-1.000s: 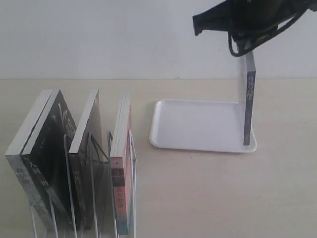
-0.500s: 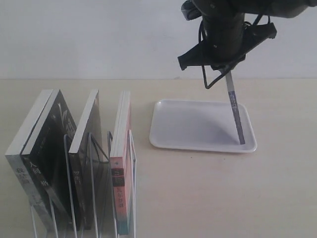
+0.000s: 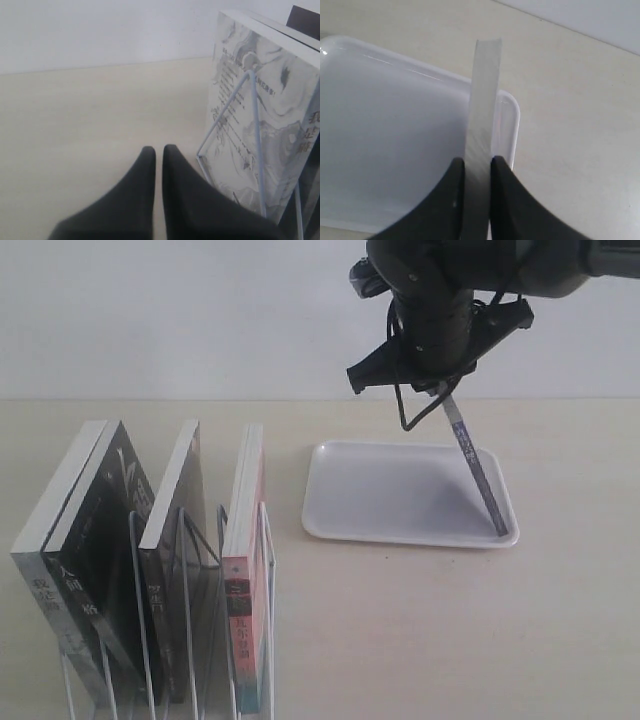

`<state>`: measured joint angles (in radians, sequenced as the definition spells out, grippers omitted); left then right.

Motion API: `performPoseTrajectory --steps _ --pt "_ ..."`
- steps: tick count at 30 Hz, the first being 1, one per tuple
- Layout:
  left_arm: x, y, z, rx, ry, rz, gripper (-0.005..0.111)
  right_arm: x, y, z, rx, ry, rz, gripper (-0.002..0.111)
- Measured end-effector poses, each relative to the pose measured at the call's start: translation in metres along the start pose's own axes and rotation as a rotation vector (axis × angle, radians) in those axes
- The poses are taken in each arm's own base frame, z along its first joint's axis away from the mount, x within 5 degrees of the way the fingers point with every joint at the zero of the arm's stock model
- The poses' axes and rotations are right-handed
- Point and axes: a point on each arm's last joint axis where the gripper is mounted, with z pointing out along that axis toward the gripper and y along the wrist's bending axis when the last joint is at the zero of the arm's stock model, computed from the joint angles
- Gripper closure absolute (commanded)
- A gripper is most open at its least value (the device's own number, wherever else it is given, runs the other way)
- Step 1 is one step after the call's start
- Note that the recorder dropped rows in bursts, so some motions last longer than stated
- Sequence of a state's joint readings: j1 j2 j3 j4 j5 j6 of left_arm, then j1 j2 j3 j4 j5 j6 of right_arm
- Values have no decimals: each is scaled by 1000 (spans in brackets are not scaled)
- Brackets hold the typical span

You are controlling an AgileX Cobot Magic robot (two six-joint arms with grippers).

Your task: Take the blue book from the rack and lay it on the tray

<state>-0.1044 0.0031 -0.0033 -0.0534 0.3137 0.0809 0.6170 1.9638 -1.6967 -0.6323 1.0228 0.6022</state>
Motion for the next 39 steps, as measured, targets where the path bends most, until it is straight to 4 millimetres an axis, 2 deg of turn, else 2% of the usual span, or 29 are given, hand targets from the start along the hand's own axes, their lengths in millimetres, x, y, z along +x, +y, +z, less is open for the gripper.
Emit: performPoseTrajectory --steps 4,7,16,26,34,37,39 --pt "0 0 0 0 0 0 102 0 2 0 -18 4 -6 82" --pt "0 0 0 0 0 0 102 2 5 1 -48 22 14 75" --pt "0 0 0 0 0 0 102 2 13 2 -126 26 56 74" --pt "0 0 0 0 0 0 102 -7 19 1 -196 -70 98 74" --pt "0 0 0 0 0 0 102 -8 20 1 -203 -79 111 74" --pt "0 0 0 0 0 0 102 -7 14 -7 -191 -74 116 74" --pt "0 0 0 0 0 0 102 -10 3 -25 -184 -90 129 74"
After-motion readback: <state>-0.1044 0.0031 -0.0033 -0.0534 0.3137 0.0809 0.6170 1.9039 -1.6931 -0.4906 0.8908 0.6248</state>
